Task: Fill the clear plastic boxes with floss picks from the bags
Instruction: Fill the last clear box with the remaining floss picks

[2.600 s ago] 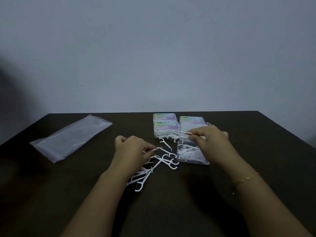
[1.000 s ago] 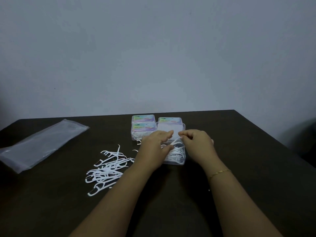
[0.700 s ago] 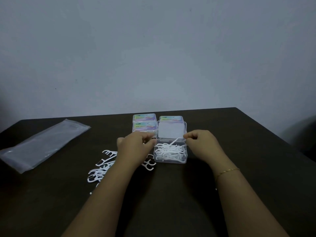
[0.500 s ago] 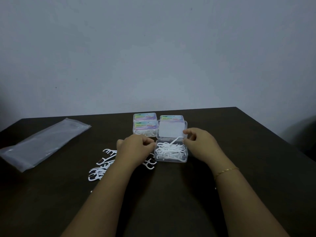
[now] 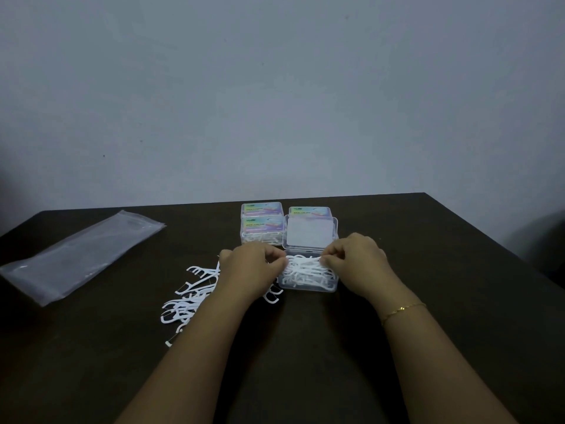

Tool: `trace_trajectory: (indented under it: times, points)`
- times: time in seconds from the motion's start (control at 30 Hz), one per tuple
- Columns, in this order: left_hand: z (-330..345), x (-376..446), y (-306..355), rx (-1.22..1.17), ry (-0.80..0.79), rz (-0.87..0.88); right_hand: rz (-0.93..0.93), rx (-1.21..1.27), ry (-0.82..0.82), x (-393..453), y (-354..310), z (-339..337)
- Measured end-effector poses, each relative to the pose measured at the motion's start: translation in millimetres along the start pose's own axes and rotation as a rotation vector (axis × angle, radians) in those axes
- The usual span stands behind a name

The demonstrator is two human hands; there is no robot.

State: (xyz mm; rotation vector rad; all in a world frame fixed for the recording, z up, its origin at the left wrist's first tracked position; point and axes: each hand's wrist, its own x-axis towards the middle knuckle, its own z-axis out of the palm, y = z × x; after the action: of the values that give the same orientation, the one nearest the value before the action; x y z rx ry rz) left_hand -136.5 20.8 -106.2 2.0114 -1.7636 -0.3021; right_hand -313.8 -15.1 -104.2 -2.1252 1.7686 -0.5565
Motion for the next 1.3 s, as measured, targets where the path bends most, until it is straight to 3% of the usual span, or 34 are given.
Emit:
trace_trajectory:
  times: [0.3, 0.5, 0.67, 1.0, 1.3]
  points:
    - [5, -2, 3, 0.005, 0.028, 0.087, 0.118, 0.374, 0.081, -5, 4, -15]
    - [7, -6, 6, -0.080, 0.051, 0.156, 0.173, 0.134, -0.001, -7, -2, -7]
    - [3, -7, 5, -0.101, 0.103, 0.133, 0.180, 0.230, 0.068, -10, 5, -18]
    - [5, -6, 7, -0.023, -0.009, 0.148, 0.190, 0.187, -0.142, -10, 1, -18]
    - [13, -4, 6, -0.012, -0.166, 0.137, 0.090, 0.156, -0.126, -8, 2, -9]
